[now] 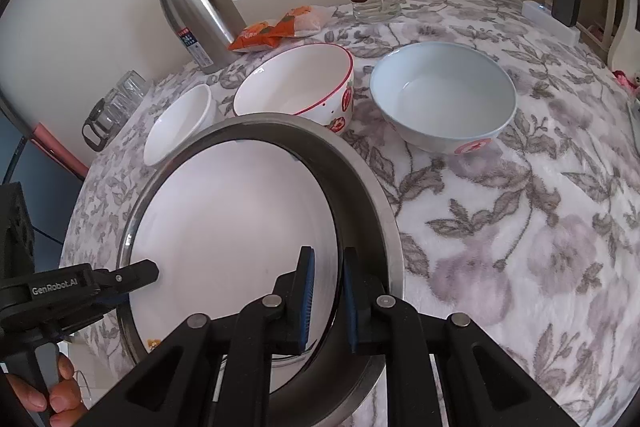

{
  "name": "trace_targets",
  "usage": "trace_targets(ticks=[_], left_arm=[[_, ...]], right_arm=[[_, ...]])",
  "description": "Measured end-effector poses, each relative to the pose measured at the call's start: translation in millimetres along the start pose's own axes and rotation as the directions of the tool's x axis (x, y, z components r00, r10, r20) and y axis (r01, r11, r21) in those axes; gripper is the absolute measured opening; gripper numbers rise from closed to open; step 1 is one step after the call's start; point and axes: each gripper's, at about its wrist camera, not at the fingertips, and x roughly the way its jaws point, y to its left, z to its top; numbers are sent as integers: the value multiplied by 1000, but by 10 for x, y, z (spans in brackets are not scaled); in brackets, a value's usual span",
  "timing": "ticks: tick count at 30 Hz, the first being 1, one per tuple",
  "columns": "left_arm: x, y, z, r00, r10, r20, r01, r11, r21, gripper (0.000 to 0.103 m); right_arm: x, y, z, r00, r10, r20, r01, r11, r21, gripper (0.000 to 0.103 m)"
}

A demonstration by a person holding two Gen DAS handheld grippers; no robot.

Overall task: Organize plates and bowls
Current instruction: 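Lower the white plate into the steel plate with both tools, then open both tools to release the white plate onto the steel plate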

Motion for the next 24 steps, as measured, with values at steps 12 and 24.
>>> trace_targets(ticks=[12,24], left_arm=[[-158,-59,-26,998,17,54,-19,1000,20,26],[-354,-179,-44,988,36,149,-46,997,69,28]], right_arm=[[-103,-22,17,1000,-4,29,3,1000,6,15],[-247,9,36,996,-22,85,22,1000,-4,15]])
